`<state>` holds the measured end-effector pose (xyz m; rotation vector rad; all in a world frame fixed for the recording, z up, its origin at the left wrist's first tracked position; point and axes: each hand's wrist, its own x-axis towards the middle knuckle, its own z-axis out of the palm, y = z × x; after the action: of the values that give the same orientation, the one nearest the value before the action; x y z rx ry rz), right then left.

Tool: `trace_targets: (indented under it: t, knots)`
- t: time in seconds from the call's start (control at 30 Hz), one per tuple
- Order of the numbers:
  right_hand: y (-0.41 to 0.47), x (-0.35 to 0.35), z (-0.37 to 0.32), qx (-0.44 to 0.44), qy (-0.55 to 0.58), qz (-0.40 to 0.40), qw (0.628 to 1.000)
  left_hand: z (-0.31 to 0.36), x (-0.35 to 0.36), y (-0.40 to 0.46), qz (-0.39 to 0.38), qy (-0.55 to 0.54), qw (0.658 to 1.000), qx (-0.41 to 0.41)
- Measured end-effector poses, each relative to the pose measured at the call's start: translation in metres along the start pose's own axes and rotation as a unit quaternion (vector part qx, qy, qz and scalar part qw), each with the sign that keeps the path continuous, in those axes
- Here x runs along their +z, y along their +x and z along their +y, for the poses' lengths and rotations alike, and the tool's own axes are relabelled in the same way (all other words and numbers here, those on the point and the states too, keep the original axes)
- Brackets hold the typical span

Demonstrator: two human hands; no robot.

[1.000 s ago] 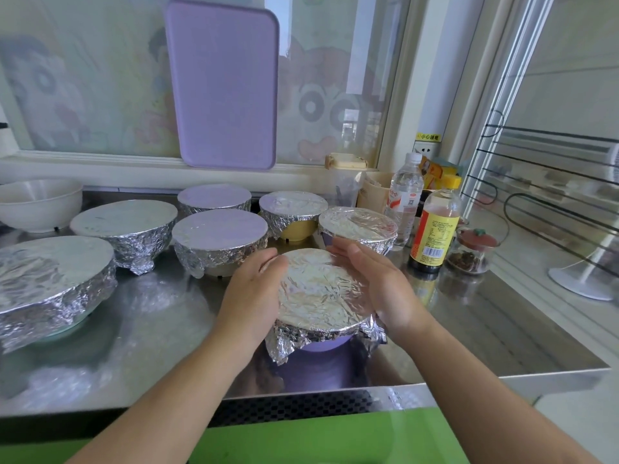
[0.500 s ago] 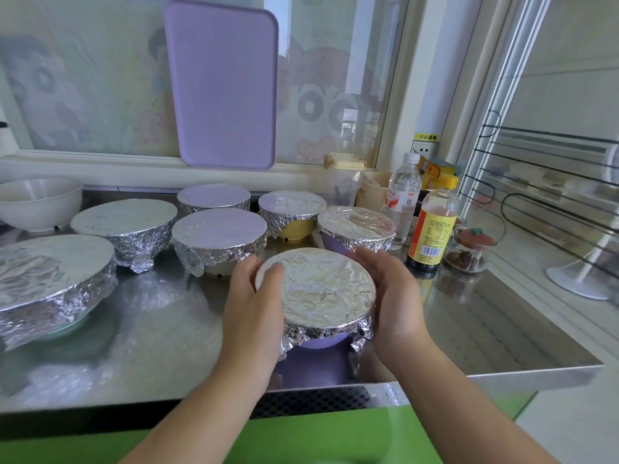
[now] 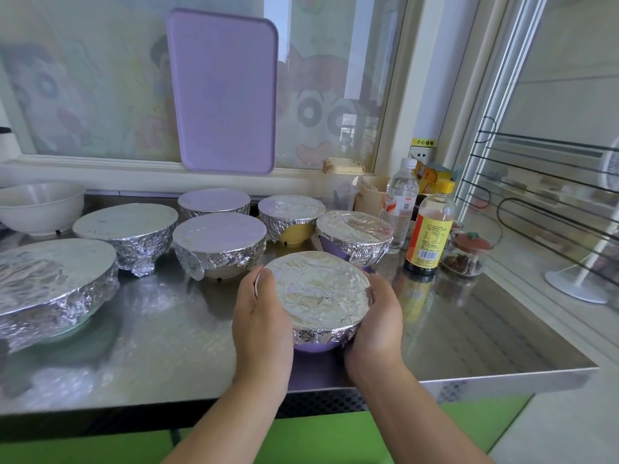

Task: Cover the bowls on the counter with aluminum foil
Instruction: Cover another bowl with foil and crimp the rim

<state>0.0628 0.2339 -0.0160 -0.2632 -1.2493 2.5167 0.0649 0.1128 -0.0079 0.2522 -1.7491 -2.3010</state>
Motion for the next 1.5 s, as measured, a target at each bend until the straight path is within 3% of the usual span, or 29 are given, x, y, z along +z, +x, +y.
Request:
trace_targets:
  t: [0.1, 0.17, 0.27, 0.4, 0.47, 0.6, 0.8, 0.97, 1.1, 1.3, 1.43, 1.5]
  knots:
    - [0.006, -0.012, -0.017, 0.01, -0.096, -0.004, 0.995, 0.012, -0.012, 0.002, -0.042, 0.077, 0.995, 0.037]
    - [0.018, -0.017, -0.037, -0.065, -0.217, -0.01, 0.974, 0.021, -0.017, 0.008, -0.05, 0.138, 0.985, 0.087]
    - [0.033, -0.008, -0.066, -0.155, -0.369, -0.11, 0.91, 0.028, -0.015, 0.017, -0.082, 0.216, 0.963, 0.14]
    - [0.046, 0.017, -0.068, -0.105, -0.543, -0.227, 0.801, 0.025, -0.006, 0.02, -0.147, 0.342, 0.908, 0.192]
    - [0.048, 0.021, -0.062, -0.09, -0.573, -0.227, 0.782, 0.021, -0.005, 0.017, -0.139, 0.37, 0.895, 0.207]
    - [0.05, 0.022, -0.061, -0.058, -0.526, -0.206, 0.823, 0.011, -0.009, 0.01, -0.114, 0.339, 0.904, 0.233]
    - [0.036, 0.009, -0.05, 0.052, -0.231, -0.099, 0.967, 0.0, -0.003, 0.003, -0.038, 0.185, 0.97, 0.15]
    - [0.027, -0.003, -0.029, 0.114, -0.03, -0.048, 0.992, -0.004, 0.004, -0.001, -0.002, 0.064, 0.996, 0.067]
    - [0.026, -0.007, -0.012, 0.089, 0.073, -0.003, 0.993, -0.009, 0.004, 0.0, 0.004, -0.039, 0.999, 0.029]
    - [0.015, -0.003, -0.007, 0.04, 0.041, 0.008, 0.998, -0.01, 0.005, 0.002, 0.013, -0.019, 0.999, 0.037]
    - [0.011, -0.014, -0.016, 0.004, -0.061, -0.012, 0.998, -0.004, -0.01, 0.007, -0.064, 0.065, 0.995, 0.044]
    - [0.01, -0.029, -0.021, -0.037, -0.139, -0.07, 0.987, 0.0, -0.021, 0.01, -0.106, 0.158, 0.978, 0.086]
